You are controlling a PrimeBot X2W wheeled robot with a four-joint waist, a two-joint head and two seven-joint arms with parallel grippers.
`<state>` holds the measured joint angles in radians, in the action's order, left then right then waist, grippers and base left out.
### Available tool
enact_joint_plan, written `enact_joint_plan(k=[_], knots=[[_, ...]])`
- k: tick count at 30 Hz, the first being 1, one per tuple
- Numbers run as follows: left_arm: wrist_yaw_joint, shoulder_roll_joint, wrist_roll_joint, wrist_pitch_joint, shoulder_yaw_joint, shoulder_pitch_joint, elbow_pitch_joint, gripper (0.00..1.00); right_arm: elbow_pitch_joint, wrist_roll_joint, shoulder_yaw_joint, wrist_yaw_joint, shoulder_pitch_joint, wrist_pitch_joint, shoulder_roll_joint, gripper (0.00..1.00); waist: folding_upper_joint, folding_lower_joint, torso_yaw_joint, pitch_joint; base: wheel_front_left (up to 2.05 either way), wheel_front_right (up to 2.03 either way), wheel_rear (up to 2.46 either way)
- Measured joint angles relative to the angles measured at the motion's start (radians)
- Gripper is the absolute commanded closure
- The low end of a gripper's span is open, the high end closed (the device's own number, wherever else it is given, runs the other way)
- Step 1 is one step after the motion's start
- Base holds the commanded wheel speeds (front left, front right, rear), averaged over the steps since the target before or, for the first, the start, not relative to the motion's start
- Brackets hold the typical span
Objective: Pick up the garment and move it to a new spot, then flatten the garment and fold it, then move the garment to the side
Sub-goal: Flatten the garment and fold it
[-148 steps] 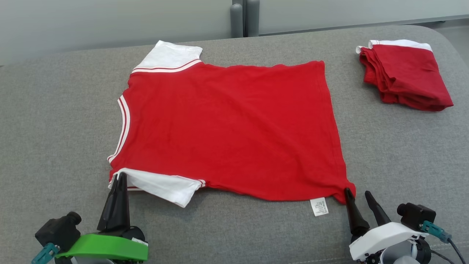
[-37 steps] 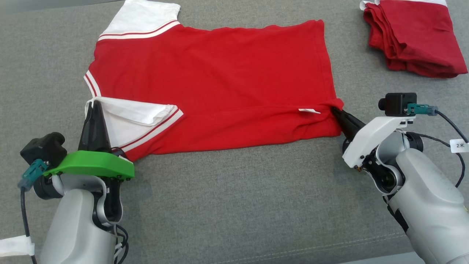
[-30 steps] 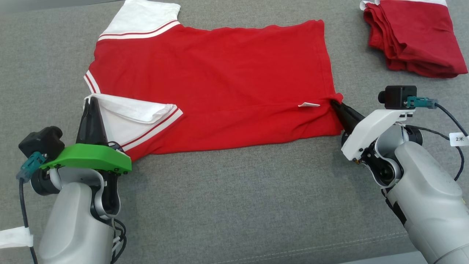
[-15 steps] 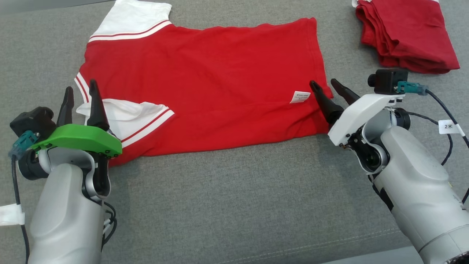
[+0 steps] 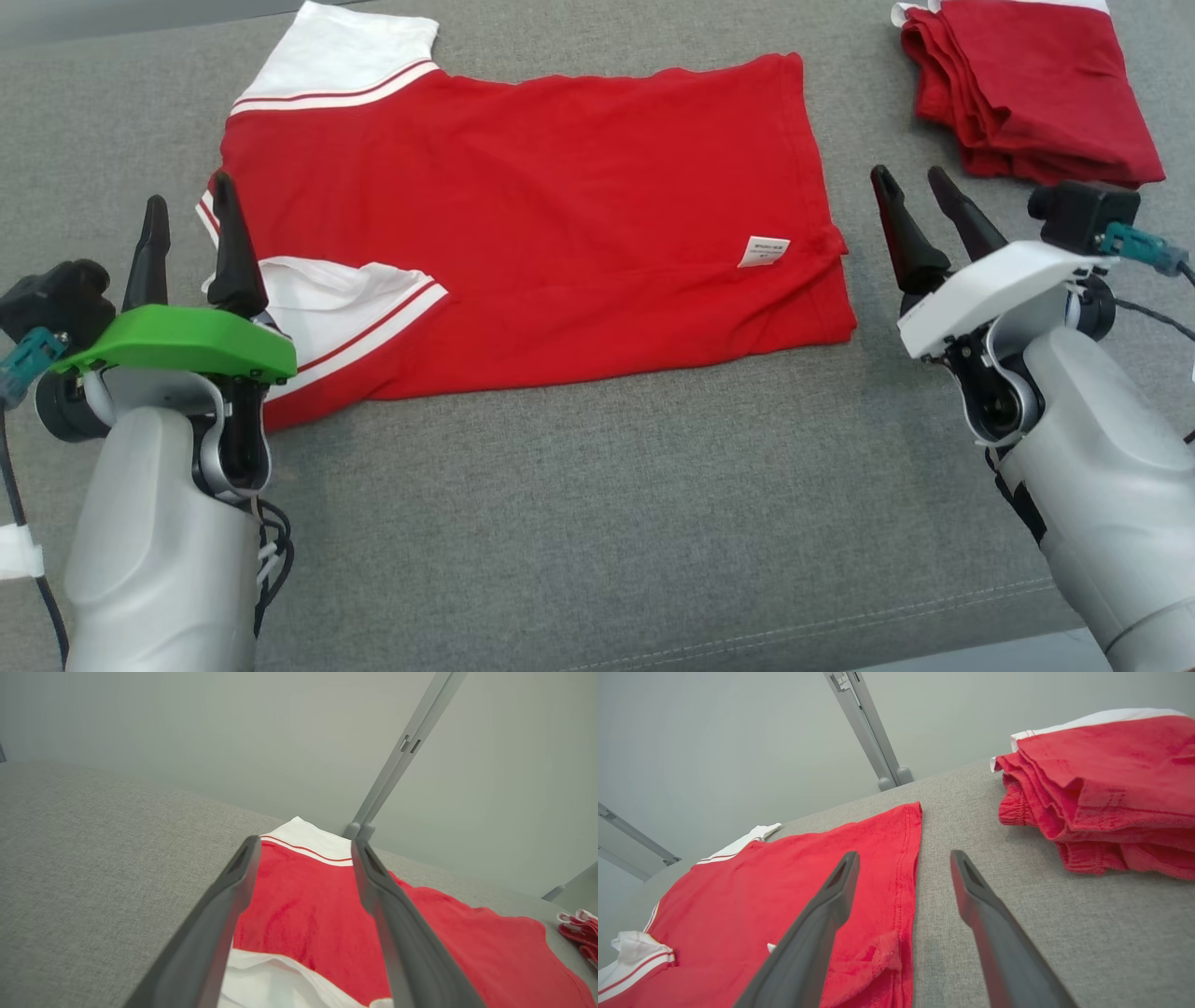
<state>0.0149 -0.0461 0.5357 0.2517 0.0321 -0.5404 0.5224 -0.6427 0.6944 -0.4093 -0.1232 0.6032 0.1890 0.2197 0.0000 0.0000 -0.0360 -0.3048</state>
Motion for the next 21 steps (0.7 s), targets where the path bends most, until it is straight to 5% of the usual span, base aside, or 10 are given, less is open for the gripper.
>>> enact_joint_plan(k=[21], knots=[[0.074,0.012,0.139,-0.018,-0.015,0.304,0.018,0.0,0.014,0.022,0.052,0.002,-0.202,0.057,-0.043,0.0,0.0,0.0,0.047,0.098,0.0,0.0,0.0]])
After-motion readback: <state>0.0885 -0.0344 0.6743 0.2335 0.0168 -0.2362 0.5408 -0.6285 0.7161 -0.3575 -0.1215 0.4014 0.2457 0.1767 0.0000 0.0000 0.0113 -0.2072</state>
